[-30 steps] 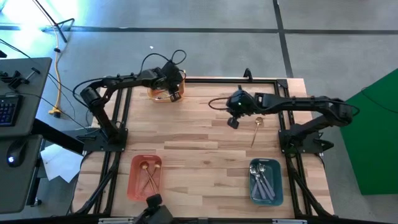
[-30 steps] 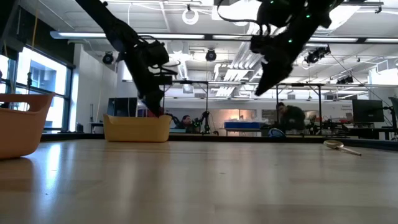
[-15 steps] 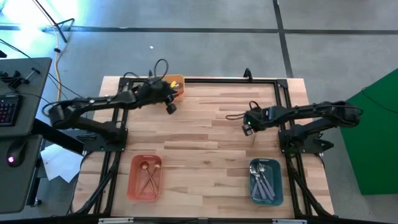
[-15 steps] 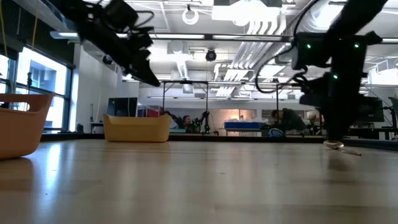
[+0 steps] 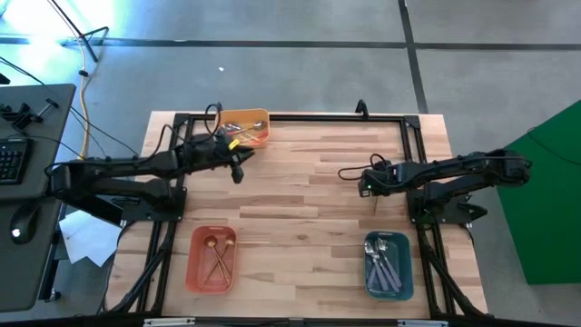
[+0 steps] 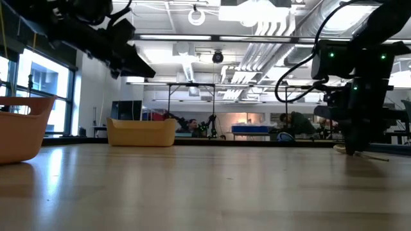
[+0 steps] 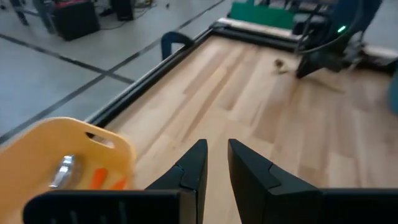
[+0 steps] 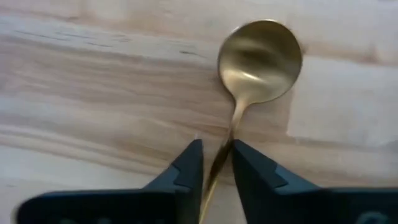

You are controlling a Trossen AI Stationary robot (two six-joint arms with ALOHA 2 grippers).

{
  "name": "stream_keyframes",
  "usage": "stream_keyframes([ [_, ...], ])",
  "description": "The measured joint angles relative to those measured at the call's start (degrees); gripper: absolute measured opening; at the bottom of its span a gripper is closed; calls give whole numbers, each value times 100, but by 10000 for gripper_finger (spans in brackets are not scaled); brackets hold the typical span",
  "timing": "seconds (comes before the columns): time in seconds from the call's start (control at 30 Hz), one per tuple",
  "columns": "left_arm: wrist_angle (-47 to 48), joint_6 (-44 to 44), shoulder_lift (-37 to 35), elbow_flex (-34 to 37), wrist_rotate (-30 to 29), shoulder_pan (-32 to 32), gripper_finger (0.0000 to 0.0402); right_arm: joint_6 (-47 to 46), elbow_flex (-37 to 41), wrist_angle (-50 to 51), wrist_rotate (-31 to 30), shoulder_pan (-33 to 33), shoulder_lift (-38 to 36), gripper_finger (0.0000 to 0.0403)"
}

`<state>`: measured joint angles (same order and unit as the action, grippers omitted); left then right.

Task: Sort silverware by color (type)
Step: Put the gold spoon into the orange bin

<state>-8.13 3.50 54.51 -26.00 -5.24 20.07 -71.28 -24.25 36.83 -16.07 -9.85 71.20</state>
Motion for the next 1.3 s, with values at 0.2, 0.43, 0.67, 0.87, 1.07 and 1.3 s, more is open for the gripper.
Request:
stream_keyframes([
  [0.2,-1381,462,21,684,511,-170,53,948,-93,-339,-263,173,44,10],
  [0.43,-1971,693,34,868,1167,-209,56,2617,-120,-2850,-220,327,65,5],
  [0.67,-2681,692,185,868,1334,-385,103,4519,-133,-5799,-18,387,55,3],
  [0.87,-4308,645,1081,865,1367,-609,159,5721,-135,-7869,267,387,51,2],
  [1.07,-5847,638,2348,560,1504,-629,178,6529,-340,-8705,1234,347,48,1],
  [1.3,-5854,344,3515,-756,1946,-629,178,6965,-739,-8755,1371,347,215,1],
])
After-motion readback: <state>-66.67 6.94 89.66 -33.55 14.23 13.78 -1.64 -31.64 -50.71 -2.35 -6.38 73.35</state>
